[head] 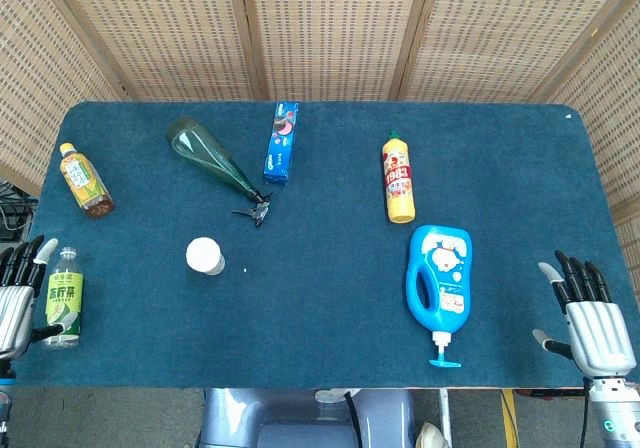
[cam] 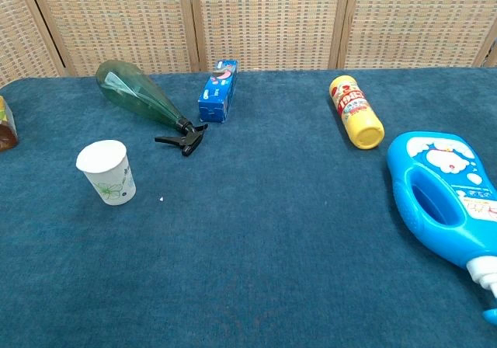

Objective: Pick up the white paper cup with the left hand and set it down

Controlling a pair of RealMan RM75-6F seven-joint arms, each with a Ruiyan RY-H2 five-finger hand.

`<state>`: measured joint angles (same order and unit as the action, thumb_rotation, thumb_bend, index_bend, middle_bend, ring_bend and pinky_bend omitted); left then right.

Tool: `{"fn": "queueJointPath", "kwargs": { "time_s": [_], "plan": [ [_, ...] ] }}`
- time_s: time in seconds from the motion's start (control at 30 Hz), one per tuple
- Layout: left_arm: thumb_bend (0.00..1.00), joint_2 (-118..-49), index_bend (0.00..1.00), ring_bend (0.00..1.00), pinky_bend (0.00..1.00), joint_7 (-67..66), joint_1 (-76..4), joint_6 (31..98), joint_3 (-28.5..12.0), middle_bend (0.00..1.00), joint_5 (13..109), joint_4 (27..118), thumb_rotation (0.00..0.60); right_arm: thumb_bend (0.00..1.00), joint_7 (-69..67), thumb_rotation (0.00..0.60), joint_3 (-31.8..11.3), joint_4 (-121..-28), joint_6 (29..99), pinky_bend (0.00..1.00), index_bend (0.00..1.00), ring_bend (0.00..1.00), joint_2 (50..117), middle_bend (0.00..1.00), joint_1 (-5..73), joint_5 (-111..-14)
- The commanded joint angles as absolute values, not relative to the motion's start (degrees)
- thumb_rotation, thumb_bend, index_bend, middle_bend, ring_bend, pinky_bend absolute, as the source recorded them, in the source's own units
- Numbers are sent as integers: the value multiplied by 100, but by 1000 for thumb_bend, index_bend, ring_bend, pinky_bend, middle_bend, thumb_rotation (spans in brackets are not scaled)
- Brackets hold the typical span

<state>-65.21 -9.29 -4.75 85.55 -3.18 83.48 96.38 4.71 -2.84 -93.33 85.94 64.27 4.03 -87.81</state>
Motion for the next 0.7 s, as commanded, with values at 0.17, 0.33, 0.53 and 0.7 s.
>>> {"fn": "queueJointPath", "kwargs": {
  "time_s": [0.17,0.33,0.53,0.7],
  "plan": [
    [152,-6545,0,0,26,-901,-492,8518,-314,0,8340,9601,600,0,479,600,-273,-9316,8607,0,0,0,6481,0,411,-8835],
    [152,-6535,0,0,27,-881,-506,8513,-303,0,8386,9631,600,0,450,600,-250,-9326,8633,0,0,0,6486,0,406,-8906],
    [152,-6543,0,0,27,-855,-550,8417,-289,0,8375,9637,600,0,440,600,-256,-9319,8634,0,0,0,6489,0,409,-8908],
    [159,-6572,0,0,29,-900,-616,8365,-306,0,8410,9682,600,0,337,600,-277,-9286,8671,0,0,0,6493,0,407,-8922]
  ]
}}
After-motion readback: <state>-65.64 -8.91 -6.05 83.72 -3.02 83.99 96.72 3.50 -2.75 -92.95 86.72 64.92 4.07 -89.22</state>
